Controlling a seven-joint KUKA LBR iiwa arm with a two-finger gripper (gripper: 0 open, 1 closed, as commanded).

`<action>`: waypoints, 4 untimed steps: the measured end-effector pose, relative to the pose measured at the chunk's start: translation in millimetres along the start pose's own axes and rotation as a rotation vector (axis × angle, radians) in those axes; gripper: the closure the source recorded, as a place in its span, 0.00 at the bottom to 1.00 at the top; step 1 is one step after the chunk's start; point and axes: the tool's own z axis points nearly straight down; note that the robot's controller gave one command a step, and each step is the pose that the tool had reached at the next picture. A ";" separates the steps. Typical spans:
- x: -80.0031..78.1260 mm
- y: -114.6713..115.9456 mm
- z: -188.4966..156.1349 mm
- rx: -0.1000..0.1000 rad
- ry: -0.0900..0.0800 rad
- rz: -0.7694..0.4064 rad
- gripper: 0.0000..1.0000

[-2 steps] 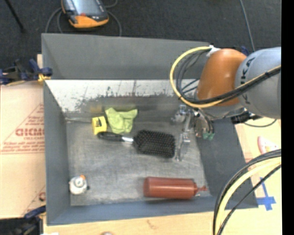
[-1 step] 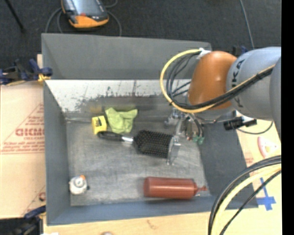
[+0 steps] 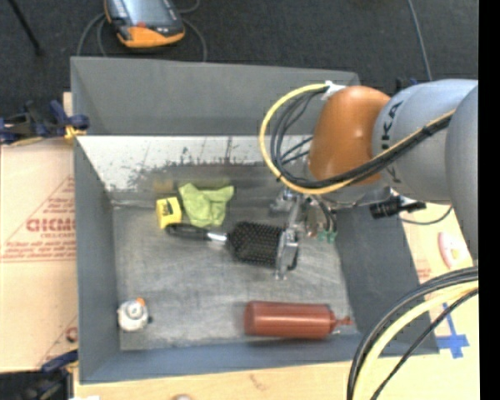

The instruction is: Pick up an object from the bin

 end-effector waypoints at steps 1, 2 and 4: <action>7.9 1.1 40.7 -0.005 -0.006 0.196 0.00; -1.9 6.4 43.0 0.001 -0.032 0.102 1.00; -2.3 6.1 40.3 0.001 -0.028 0.102 1.00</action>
Offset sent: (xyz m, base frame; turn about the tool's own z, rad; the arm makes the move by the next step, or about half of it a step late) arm -0.0071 0.0121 -0.0535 0.0986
